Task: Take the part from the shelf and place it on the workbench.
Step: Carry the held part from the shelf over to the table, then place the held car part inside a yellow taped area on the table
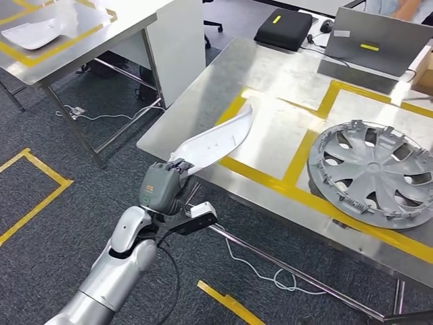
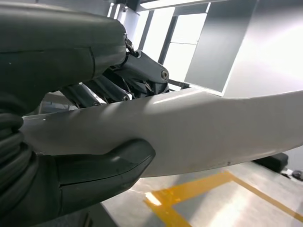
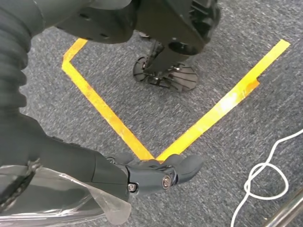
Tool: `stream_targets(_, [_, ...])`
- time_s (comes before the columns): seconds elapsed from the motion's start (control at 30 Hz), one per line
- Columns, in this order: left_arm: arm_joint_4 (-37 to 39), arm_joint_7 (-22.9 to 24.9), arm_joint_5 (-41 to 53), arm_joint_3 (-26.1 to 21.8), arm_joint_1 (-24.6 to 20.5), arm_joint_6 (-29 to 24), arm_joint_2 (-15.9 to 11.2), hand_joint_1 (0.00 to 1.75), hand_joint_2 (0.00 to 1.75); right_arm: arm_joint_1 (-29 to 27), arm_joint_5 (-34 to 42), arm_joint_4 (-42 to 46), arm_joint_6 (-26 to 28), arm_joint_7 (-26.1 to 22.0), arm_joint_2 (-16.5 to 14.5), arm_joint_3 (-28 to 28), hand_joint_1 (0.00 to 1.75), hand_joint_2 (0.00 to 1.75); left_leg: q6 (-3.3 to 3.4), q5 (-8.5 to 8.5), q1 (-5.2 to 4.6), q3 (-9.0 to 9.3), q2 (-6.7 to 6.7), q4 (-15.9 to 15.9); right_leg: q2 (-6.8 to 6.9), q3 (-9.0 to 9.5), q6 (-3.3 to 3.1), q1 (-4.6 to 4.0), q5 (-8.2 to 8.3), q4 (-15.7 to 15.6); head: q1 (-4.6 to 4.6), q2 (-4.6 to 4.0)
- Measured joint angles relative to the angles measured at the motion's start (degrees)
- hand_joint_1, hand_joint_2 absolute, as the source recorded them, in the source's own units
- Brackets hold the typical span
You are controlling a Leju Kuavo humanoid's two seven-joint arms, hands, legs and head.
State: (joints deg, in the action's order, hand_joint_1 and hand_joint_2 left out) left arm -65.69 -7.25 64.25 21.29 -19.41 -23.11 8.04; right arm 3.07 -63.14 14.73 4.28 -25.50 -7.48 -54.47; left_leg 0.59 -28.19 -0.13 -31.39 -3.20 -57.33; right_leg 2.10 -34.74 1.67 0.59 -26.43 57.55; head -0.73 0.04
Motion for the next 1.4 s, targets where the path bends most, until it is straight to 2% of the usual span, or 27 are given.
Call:
stream_targets(0.07, [0.51,0.34,0.50,0.00,-0.34,0.01,0.17,1.75,1.75,-0.09,0.02,-0.10,-0.08,-0.10,0.00,0.02,0.00,1.75,-0.51,-0.40,0.14,0.07,-0.19,-0.20,-0.72,-0.06,-0.71,0.05,0.10,-0.03,0.04,0.00])
stream_targets(0.1, [0.77,0.63,0.81,0.00,-0.57,0.04,0.22,1.75,1.75,-0.10,0.10,-0.12,-0.16,-0.24,0.00,0.02,0.00,1.75,-0.77,-1.23,0.25,-0.25,0.21,-1.11,-1.06,-0.05,-1.09,0.11,0.17,-0.10,0.07,0.00])
stream_targets(0.17, [1.40,1.25,1.32,-0.03,-1.03,0.15,0.23,1.75,1.75,0.03,0.34,-0.13,-0.37,-0.64,0.00,0.01,0.00,1.75,-1.16,-4.46,0.41,-2.47,1.65,-6.36,-1.75,-0.01,-1.67,0.22,0.26,-0.21,0.20,0.00])
stream_targets(0.23, [2.19,1.70,1.55,-0.08,-1.20,0.30,0.13,1.75,1.75,0.11,0.54,-0.13,-0.52,-0.90,0.00,0.00,0.00,1.75,-1.19,-7.77,0.43,-6.10,2.50,-14.24,-2.62,-0.03,-1.89,0.12,0.26,-0.19,0.26,0.00])
stream_targets(0.27, [2.56,1.81,1.62,-0.10,-1.20,0.35,0.07,1.75,1.75,0.07,0.58,-0.14,-0.56,-0.95,0.00,0.00,0.00,1.75,-1.10,-8.12,0.41,-7.24,2.63,-16.52,-3.12,-0.03,-1.93,0.05,0.27,-0.18,0.26,0.00])
stream_targets(0.3, [2.86,1.89,1.70,-0.11,-1.22,0.38,0.02,1.75,1.75,0.00,0.61,-0.14,-0.58,-0.96,-0.01,0.00,0.00,1.75,-0.93,-7.31,0.39,-7.43,2.72,-16.67,-3.63,-0.01,-1.94,-0.02,0.28,-0.14,0.26,0.00])
stream_targets(0.33, [3.08,1.91,1.78,-0.11,-1.29,0.39,-0.01,1.75,1.75,-0.05,0.62,-0.15,-0.59,-0.97,-0.02,0.00,0.00,1.75,-0.66,-5.46,0.36,-6.55,2.87,-14.51,-4.14,0.01,-1.93,-0.08,0.29,-0.09,0.26,0.00])
stream_targets(0.4, [3.44,2.20,2.03,-0.13,-1.63,0.40,-0.03,1.75,1.75,-0.08,0.80,-0.20,-0.66,-1.13,-0.12,0.00,0.00,1.75,0.14,-1.26,0.27,-3.27,4.13,-7.01,-5.07,-0.01,-1.81,-0.19,0.34,0.04,0.22,0.00])
stream_targets(0.43, [3.62,2.56,2.29,-0.15,-1.90,0.43,-0.03,1.75,1.75,-0.04,0.96,-0.23,-0.70,-1.30,-0.19,-0.01,0.00,1.75,0.44,-0.14,0.24,-1.90,4.82,-3.78,-5.50,-0.17,-1.64,-0.22,0.41,0.12,0.24,0.00])
stream_targets(0.5, [4.11,3.79,3.19,-0.25,-2.46,0.52,0.03,1.75,1.75,-0.07,1.38,-0.28,-0.79,-1.70,-0.32,-0.04,0.00,1.75,0.70,0.09,0.15,-0.90,5.53,-1.09,-6.10,-0.66,-1.04,-0.15,0.70,0.13,0.30,0.00])
stream_targets(0.57, [4.80,5.43,4.25,-0.47,-3.13,0.63,0.21,1.75,1.75,-0.36,1.83,-0.28,-0.84,-2.01,-0.32,-0.17,0.00,1.75,0.85,0.31,0.26,-0.83,5.06,-0.46,-6.32,-1.10,-0.36,-0.03,0.89,0.05,0.37,0.00])
stream_targets(0.6, [5.24,6.33,4.78,-0.65,-3.61,0.70,0.31,1.75,1.75,-0.55,2.04,-0.28,-0.87,-2.15,-0.31,-0.29,0.00,1.75,1.04,0.55,0.41,-0.75,4.75,-0.16,-5.79,-1.50,-0.07,-0.06,0.44,0.58,0.27,0.00])
stream_targets(0.67, [6.57,8.14,5.91,-1.25,-4.83,1.09,0.43,1.75,1.75,-0.74,2.38,-0.28,-0.99,-2.39,-0.31,-0.61,0.00,1.75,1.37,0.91,0.67,-0.62,3.92,0.28,-4.02,-3.81,0.40,-0.01,-2.15,5.09,-0.02,0.00])
stream_targets(0.73, [8.44,9.78,6.97,-2.06,-6.02,1.68,0.36,1.75,1.75,-0.83,2.59,-0.28,-1.22,-2.48,-0.32,-0.90,0.00,1.75,1.52,0.91,0.62,-0.65,3.00,0.28,-2.80,-7.42,0.85,0.13,-5.44,12.74,-0.20,0.00])
stream_targets(0.77, [9.49,10.42,7.43,-2.46,-6.50,1.99,0.31,1.75,1.75,-0.95,2.67,-0.28,-1.35,-2.48,-0.32,-1.02,0.00,1.75,1.52,0.89,0.60,-0.66,2.51,0.27,-2.58,-8.70,1.01,0.19,-6.14,15.38,-0.18,0.00])
stream_targets(0.8, [10.47,10.98,7.86,-2.81,-6.96,2.20,0.27,1.75,1.75,-1.10,2.75,-0.28,-1.48,-2.48,-0.32,-1.16,0.00,1.75,1.48,0.85,0.61,-0.66,2.07,0.25,-2.44,-8.96,1.14,0.25,-5.80,15.91,-0.21,0.00])
stream_targets(0.83, [11.41,11.42,8.25,-3.14,-7.44,2.37,0.25,1.75,1.75,-1.24,2.85,-0.28,-1.59,-2.49,-0.30,-1.32,0.00,1.75,1.38,0.79,0.62,-0.63,1.68,0.23,-2.22,-7.97,1.20,0.30,-4.48,14.06,-0.20,0.00])
stream_targets(0.9, [13.07,12.07,8.89,-3.71,-8.64,2.51,0.24,1.75,1.75,-1.30,3.00,-0.26,-1.80,-2.56,-0.21,-1.73,0.00,1.75,0.98,0.53,0.55,-0.54,1.01,0.11,-0.91,-3.69,1.21,0.26,-1.18,6.22,-0.22,0.00])
stream_targets(0.97, [14.42,12.40,9.19,-4.26,-9.88,2.54,0.20,1.75,1.75,-1.17,3.03,-0.24,-1.93,-2.71,-0.15,-2.01,0.00,1.75,0.43,0.26,0.23,-0.58,0.44,-0.20,0.06,-0.66,0.67,0.08,0.13,0.84,-0.17,0.00])
stream_targets(1.07, [15.82,12.51,9.33,-4.69,-10.80,2.59,0.22,1.75,1.75,-1.32,3.05,-0.24,-2.03,-2.83,-0.15,-2.31,0.00,1.75,-0.30,-0.09,0.11,-0.46,-0.28,-0.33,-0.73,-0.28,-0.53,-0.08,-0.01,0.19,-0.10,0.00])
stream_targets(1.13, [16.49,12.54,9.46,-4.80,-11.17,2.66,0.26,1.75,1.75,-1.40,3.05,-0.22,-2.10,-2.89,-0.15,-2.47,0.00,1.75,-0.86,-1.69,0.34,-1.06,0.60,-2.16,-1.43,-0.19,-1.24,0.01,0.07,0.08,-0.01,0.00])
stream_targets(1.2, [17.17,12.71,9.62,-5.04,-11.55,3.09,0.25,1.75,1.75,-1.27,3.04,-0.20,-2.25,-3.06,-0.15,-2.54,0.00,1.75,-1.12,-5.08,0.45,-3.82,2.09,-8.35,-2.16,-0.14,-1.71,0.02,0.09,0.03,0.10,0.00])
stream_targets(1.23, [17.60,12.93,9.68,-5.22,-11.67,3.40,0.23,1.75,1.75,-1.22,3.04,-0.19,-2.34,-3.19,-0.15,-2.60,0.00,1.75,-1.12,-6.71,0.45,-5.76,2.44,-12.36,-2.59,-0.14,-1.84,-0.05,0.08,0.05,0.11,0.00])
stream_targets(1.27, [18.06,13.18,9.74,-5.44,-11.77,3.72,0.22,1.75,1.75,-1.22,3.04,-0.16,-2.43,-3.31,-0.15,-2.68,0.00,1.75,-1.06,-7.58,0.44,-7.35,2.59,-15.48,-3.08,-0.13,-1.91,-0.13,0.07,0.06,0.12,0.00])
stream_targets(1.3, [18.53,13.44,9.81,-5.69,-11.92,3.97,0.19,1.75,1.75,-1.25,3.04,-0.14,-2.51,-3.44,-0.15,-2.78,0.00,1.75,-0.91,-7.35,0.43,-8.20,2.67,-16.83,-3.60,-0.10,-1.95,-0.23,0.06,0.08,0.12,0.00])
stream_targets(1.33, [18.98,13.67,9.91,-5.95,-12.19,4.13,0.15,1.75,1.75,-1.29,3.03,-0.09,-2.59,-3.56,-0.15,-2.87,0.00,1.75,-0.66,-5.90,0.40,-7.97,2.76,-15.79,-4.14,-0.04,-1.96,-0.34,0.06,0.10,0.12,0.00])
stream_targets(1.4, [19.71,14.11,10.22,-6.43,-13.03,4.32,0.03,1.75,1.75,-1.32,3.00,-0.02,-2.75,-3.79,-0.17,-3.03,0.00,1.75,0.14,-1.43,0.30,-5.29,3.68,-9.00,-5.07,0.11,-1.95,-0.46,0.06,0.10,0.09,0.00])
